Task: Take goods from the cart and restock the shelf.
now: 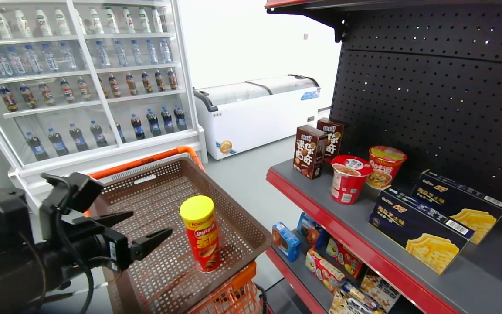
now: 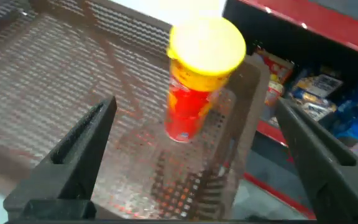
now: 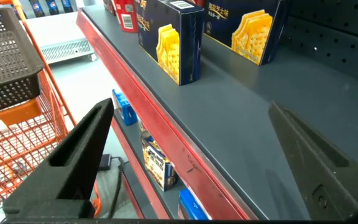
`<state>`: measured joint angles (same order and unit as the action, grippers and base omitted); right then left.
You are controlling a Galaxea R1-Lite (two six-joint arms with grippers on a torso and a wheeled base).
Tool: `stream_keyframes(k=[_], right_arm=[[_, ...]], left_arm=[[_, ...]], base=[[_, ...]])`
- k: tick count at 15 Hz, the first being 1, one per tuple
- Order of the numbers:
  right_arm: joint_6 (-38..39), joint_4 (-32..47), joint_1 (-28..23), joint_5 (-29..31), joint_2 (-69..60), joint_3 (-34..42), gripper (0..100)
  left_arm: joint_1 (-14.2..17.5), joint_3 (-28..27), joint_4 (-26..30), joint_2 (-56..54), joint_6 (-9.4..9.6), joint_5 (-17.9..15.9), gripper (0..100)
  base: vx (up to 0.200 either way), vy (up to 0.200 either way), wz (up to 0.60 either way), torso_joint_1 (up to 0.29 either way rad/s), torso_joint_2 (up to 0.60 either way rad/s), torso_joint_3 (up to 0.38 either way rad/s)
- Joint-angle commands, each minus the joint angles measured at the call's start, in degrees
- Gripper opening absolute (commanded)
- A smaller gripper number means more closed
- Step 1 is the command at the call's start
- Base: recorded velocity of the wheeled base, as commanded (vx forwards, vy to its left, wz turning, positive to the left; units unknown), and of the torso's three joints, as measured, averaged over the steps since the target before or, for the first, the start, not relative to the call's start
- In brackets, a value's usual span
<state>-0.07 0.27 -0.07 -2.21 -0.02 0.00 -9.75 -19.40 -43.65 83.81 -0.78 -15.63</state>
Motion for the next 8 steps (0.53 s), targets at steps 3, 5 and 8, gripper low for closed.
stream_keyframes(k=[3,5,8], right_arm=[[-0.01,0.00,-0.01,0.01,0.02,0.00,100],[-0.01,0.00,-0.01,0.01,0.02,0.00,100],[-0.01,0.00,-0.01,0.01,0.02,0.00,100]], left_arm=[[-3.87,2.43,-7.15,12.52,-1.50,-0.02,100],[-3.96,2.61,-11.72,17.44,-0.98,0.07,100],[-4.75,2.08,-20.86,25.61,-0.63,0.16,100]], base=[[0.000,0.000,0.00,0.000,0.00,0.000],[0.000,0.000,0.00,0.000,0.00,0.000],[0.000,0.000,0.00,0.000,0.00,0.000]])
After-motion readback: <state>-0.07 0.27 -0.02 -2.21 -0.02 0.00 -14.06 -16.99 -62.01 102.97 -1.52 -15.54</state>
